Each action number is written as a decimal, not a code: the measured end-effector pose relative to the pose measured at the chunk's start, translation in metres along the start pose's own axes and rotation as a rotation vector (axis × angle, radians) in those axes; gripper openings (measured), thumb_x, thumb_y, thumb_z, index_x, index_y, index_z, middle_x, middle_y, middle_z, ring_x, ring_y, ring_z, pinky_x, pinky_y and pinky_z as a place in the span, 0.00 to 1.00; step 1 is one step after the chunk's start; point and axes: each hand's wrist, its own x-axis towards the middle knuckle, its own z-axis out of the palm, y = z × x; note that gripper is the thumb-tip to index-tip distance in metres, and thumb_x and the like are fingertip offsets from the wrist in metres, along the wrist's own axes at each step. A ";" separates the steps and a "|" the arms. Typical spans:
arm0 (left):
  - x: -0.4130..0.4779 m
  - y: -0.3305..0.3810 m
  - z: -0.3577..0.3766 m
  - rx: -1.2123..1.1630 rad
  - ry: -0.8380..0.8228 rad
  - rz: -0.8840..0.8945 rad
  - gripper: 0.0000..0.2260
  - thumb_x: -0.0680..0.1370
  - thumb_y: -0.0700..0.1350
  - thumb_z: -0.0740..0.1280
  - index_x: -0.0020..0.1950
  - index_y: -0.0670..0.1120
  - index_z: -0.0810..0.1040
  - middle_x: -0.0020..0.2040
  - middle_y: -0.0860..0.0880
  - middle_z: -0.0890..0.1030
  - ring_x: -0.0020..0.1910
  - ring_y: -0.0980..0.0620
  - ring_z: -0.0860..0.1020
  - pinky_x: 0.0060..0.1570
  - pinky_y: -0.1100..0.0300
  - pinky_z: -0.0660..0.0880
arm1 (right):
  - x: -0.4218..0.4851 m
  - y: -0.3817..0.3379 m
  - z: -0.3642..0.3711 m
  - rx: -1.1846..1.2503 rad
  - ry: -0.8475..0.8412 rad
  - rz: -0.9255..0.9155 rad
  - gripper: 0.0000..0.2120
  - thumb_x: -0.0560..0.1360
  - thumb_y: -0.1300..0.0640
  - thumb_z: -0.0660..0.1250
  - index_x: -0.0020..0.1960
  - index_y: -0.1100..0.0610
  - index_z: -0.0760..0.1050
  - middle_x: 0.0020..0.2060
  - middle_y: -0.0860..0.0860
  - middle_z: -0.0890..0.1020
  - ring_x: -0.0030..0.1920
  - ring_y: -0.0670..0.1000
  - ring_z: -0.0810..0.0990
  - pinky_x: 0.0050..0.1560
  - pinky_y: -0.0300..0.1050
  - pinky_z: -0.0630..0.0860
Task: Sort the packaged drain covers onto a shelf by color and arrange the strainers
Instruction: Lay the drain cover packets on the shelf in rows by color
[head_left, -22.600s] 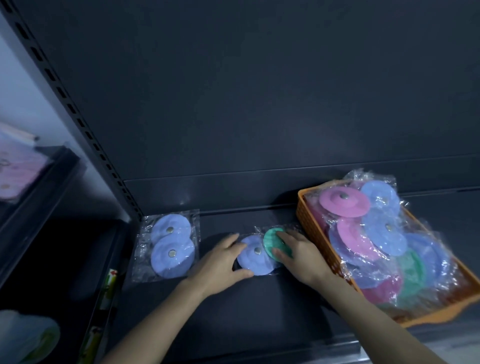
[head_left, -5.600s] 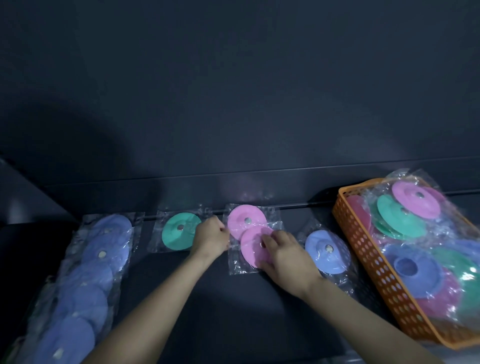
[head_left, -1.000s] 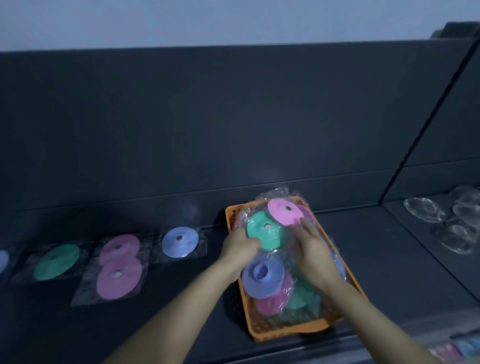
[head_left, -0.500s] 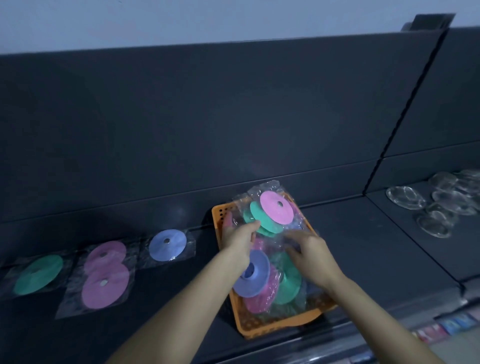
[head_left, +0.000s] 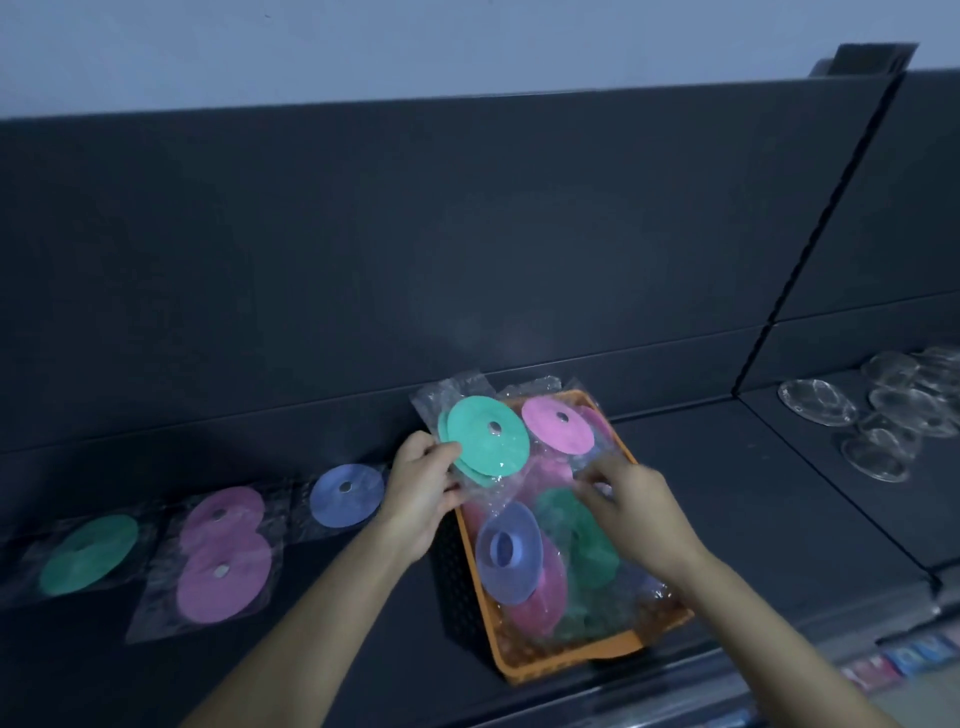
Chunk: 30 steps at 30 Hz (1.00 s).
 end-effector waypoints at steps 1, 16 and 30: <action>-0.002 0.003 -0.006 -0.008 -0.011 0.025 0.02 0.80 0.37 0.60 0.48 0.40 0.69 0.49 0.37 0.78 0.44 0.44 0.80 0.40 0.50 0.81 | 0.001 -0.006 -0.004 0.047 0.028 0.003 0.09 0.75 0.57 0.66 0.37 0.58 0.73 0.31 0.49 0.78 0.34 0.52 0.76 0.37 0.43 0.71; -0.012 0.008 -0.035 -0.411 -0.136 -0.060 0.16 0.81 0.47 0.57 0.60 0.38 0.75 0.55 0.38 0.81 0.47 0.42 0.82 0.42 0.48 0.81 | 0.007 -0.089 0.037 0.395 0.027 -0.326 0.03 0.77 0.57 0.62 0.44 0.54 0.72 0.55 0.48 0.80 0.63 0.40 0.71 0.60 0.33 0.65; -0.005 -0.008 -0.066 -0.214 0.043 0.014 0.18 0.72 0.35 0.70 0.62 0.41 0.74 0.55 0.41 0.82 0.51 0.41 0.82 0.45 0.46 0.80 | 0.046 -0.039 0.044 -0.010 0.110 -0.231 0.14 0.70 0.68 0.64 0.56 0.65 0.77 0.57 0.61 0.77 0.62 0.60 0.73 0.62 0.42 0.67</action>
